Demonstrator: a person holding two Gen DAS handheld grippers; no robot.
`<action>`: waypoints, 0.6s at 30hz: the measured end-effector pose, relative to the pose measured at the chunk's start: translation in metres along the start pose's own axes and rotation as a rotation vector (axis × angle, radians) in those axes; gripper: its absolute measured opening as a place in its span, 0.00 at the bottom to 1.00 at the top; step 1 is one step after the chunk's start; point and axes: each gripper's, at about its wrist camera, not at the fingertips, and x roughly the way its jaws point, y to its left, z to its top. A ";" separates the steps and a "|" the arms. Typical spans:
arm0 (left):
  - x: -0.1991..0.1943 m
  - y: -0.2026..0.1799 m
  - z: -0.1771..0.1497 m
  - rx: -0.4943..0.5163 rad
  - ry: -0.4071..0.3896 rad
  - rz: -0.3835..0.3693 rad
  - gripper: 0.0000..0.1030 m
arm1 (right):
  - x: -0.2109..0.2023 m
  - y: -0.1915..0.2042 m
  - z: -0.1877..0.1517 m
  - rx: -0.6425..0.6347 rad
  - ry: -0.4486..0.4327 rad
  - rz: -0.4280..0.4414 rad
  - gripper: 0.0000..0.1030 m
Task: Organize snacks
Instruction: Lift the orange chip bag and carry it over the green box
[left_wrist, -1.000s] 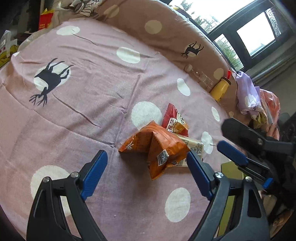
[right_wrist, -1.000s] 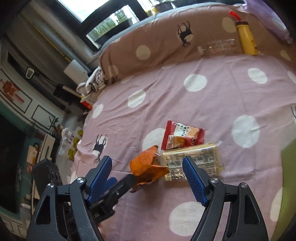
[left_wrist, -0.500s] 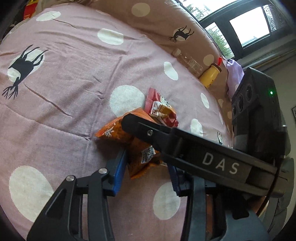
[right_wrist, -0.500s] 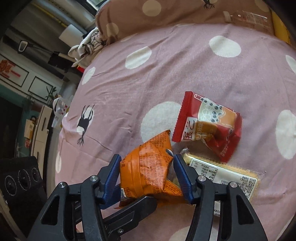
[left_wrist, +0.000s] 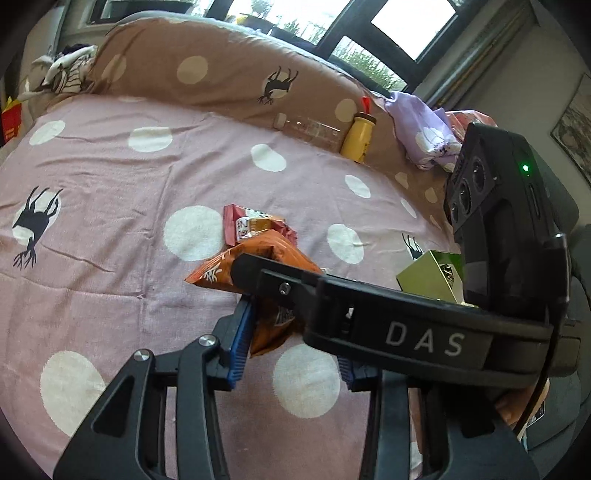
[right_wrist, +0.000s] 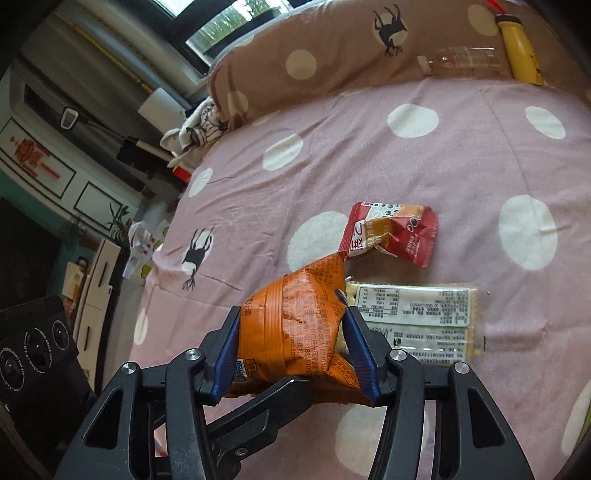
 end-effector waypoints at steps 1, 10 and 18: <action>0.000 -0.005 0.000 0.018 -0.004 -0.006 0.37 | -0.007 0.000 -0.004 0.001 -0.021 -0.004 0.55; -0.002 -0.043 -0.011 0.133 -0.018 -0.085 0.38 | -0.052 -0.009 -0.030 0.038 -0.138 -0.045 0.55; 0.002 -0.073 -0.023 0.207 -0.005 -0.125 0.38 | -0.080 -0.028 -0.049 0.081 -0.201 -0.074 0.55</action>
